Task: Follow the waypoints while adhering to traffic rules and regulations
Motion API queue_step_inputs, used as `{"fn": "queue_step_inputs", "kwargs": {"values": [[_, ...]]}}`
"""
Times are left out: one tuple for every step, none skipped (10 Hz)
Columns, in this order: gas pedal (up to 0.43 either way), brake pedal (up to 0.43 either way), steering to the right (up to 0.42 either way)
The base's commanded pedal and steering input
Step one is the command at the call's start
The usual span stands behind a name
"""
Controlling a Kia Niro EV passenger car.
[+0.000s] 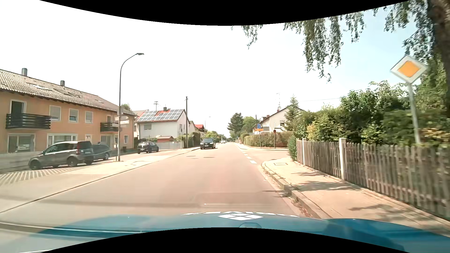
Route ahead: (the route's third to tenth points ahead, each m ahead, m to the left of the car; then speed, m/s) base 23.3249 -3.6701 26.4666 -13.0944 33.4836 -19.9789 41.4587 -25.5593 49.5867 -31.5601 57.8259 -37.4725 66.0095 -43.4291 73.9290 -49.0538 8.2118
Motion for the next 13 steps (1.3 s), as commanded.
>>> {"fn": "queue_step_inputs", "kwargs": {"values": [[0.0, 0.0, -0.003], [0.0, 0.006, -0.003], [0.0, 0.012, -0.003], [0.0, 0.024, -0.003], [0.0, 0.037, -0.003], [0.0, 0.043, -0.003], [0.0, 0.049, -0.002], [0.0, 0.049, 0.006], [0.0, 0.049, 0.016], [0.0, 0.049, 0.035], [0.0, 0.049, 0.061], [0.0, 0.043, 0.087], [0.0, 0.006, 0.121]]}}
